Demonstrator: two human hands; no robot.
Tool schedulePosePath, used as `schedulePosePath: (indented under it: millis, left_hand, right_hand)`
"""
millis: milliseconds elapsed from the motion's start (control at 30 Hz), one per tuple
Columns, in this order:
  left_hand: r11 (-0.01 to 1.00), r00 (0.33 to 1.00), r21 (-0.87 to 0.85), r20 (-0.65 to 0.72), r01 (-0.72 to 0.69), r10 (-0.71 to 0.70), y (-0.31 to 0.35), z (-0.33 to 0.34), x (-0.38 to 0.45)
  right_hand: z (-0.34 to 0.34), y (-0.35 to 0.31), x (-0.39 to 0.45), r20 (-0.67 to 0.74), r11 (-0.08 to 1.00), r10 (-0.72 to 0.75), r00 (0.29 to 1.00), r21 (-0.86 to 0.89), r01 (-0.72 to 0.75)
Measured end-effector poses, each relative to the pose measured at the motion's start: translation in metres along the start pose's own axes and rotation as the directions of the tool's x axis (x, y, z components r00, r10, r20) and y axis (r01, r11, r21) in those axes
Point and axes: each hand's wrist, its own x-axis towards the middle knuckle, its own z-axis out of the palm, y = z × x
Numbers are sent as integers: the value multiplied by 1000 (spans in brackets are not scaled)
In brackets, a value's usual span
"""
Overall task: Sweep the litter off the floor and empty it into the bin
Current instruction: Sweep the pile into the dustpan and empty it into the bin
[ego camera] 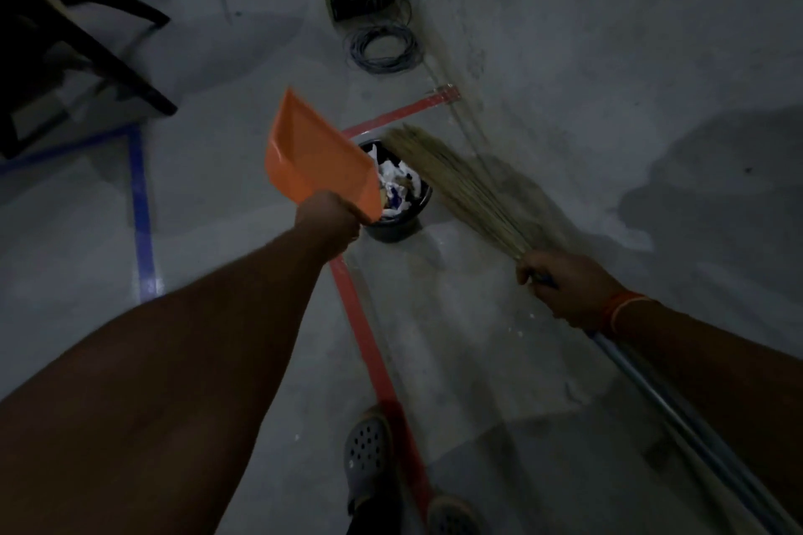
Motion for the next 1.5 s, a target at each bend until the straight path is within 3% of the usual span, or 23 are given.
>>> schedulePosePath:
  millis: [33, 67, 200, 333, 733, 900, 1100, 1267, 1500]
  left_hand:
    - [995, 980, 35, 175, 89, -94, -8, -6, -28]
    - [993, 969, 19, 221, 112, -114, -20, -5, -43]
    - [986, 984, -131, 158, 106, -85, -46, -18, -82]
    - [979, 983, -157, 152, 129, -105, -81, -39, -126]
    - [921, 957, -280, -21, 273, -290, -231, -117, -234]
    - [865, 934, -403, -65, 298, -352, -309, -148, -316]
    - [733, 856, -537, -39, 418, -516, -422, -196, -460]
    - [602, 749, -627, -44, 495, -661, -503, -247, -585]
    - [458, 616, -742, -77, 490, -784, -603, -289, -719]
  right_hand:
    - [1, -2, -4, 14, 997, 16, 1000, 69, -17]
    - [2, -5, -8, 24, 988, 25, 999, 154, -29]
    - [17, -18, -9, 12, 942, 21, 1000, 335, -24]
    - [43, -43, -4, 55, 911, -24, 998, 413, -1]
    - [147, -141, -19, 208, 943, -153, 966, 323, 80]
    - [198, -199, -52, 314, 965, -180, 932, 242, 104]
    - [293, -287, -113, 428, 960, -272, 862, 181, 213]
    - [379, -358, -167, 514, 945, -316, 797, 99, 311]
    - [488, -423, -214, 627, 925, -297, 720, 0, 381]
